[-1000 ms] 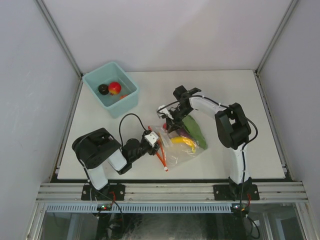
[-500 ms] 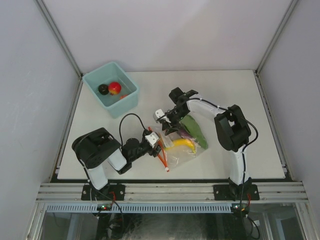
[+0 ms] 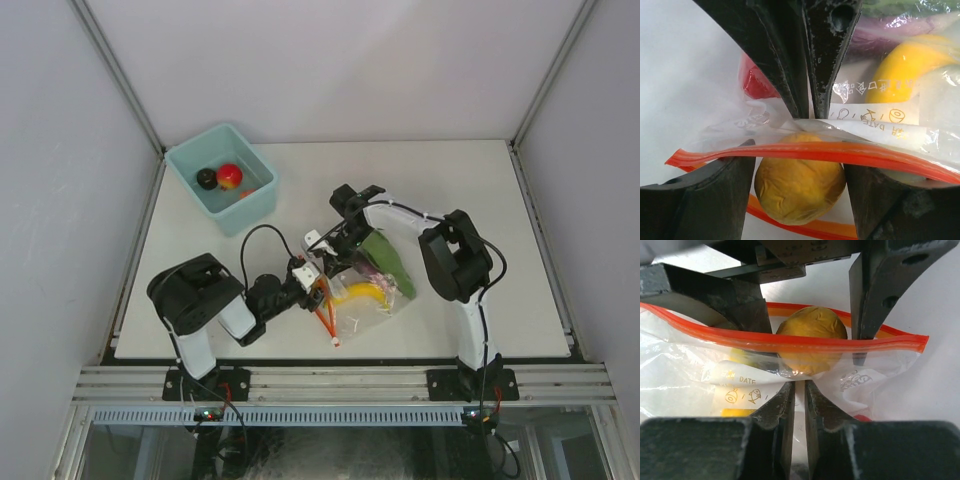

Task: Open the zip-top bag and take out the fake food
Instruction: Pick up the fake fruit from the zipper food storage bag.

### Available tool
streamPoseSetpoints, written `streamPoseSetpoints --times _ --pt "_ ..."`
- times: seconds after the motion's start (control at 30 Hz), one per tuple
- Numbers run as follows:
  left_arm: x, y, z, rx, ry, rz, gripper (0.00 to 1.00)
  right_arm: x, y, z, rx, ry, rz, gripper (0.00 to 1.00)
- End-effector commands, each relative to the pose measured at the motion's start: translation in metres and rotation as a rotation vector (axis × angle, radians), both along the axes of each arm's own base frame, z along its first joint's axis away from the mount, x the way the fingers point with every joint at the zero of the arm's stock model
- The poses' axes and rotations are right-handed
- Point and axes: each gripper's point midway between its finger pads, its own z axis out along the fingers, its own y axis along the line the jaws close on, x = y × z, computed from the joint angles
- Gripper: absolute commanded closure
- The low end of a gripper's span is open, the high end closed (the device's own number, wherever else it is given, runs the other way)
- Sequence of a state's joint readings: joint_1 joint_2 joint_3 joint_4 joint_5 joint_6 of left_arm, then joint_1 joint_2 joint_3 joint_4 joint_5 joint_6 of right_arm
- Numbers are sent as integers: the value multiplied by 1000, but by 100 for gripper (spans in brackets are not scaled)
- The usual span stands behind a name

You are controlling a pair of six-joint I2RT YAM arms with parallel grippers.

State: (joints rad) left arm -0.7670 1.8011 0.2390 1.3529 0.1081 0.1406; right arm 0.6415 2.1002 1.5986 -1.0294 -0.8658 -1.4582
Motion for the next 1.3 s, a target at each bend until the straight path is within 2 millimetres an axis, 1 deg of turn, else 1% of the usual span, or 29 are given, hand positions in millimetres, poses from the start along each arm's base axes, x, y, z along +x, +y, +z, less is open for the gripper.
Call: streamPoseSetpoints --times 0.0,0.2,0.3,0.43,0.53,0.67,0.77,0.8,0.87,0.9,0.93,1.03,1.17,1.27 --pt "11 -7 18 -61 -42 7 31 -3 12 12 28 16 13 90" --pt "3 2 19 -79 -14 13 54 11 5 22 24 -1 -40 90" --pt "-4 6 25 -107 -3 18 63 16 -2 27 14 -23 -61 90" --pt "-16 9 37 -187 49 16 67 22 -14 23 -27 -67 -82 89" --pt "-28 9 45 -260 121 5 72 27 -27 21 -44 -72 -113 88" --pt "-45 6 41 -327 275 -7 77 28 -42 34 -26 -46 -151 88" --pt "-56 7 33 -345 392 7 79 17 -58 48 -34 -9 -166 88" --pt "-59 8 32 -348 424 14 80 11 -63 57 -27 -5 -172 88" --pt "-62 10 30 -346 486 36 81 -2 -72 67 -13 22 -185 88" --pt "-66 13 23 -318 533 53 81 -9 -76 73 -6 37 -198 87" --pt "-68 14 20 -300 564 71 81 -14 -79 78 -4 53 -216 87" --pt "-67 21 20 -244 620 133 81 -27 -86 92 -6 98 -278 87" --pt "-64 34 29 -186 666 232 81 -32 -90 112 -19 138 -371 87" --pt "-60 42 42 -167 681 289 84 -32 -93 123 -38 153 -435 87"
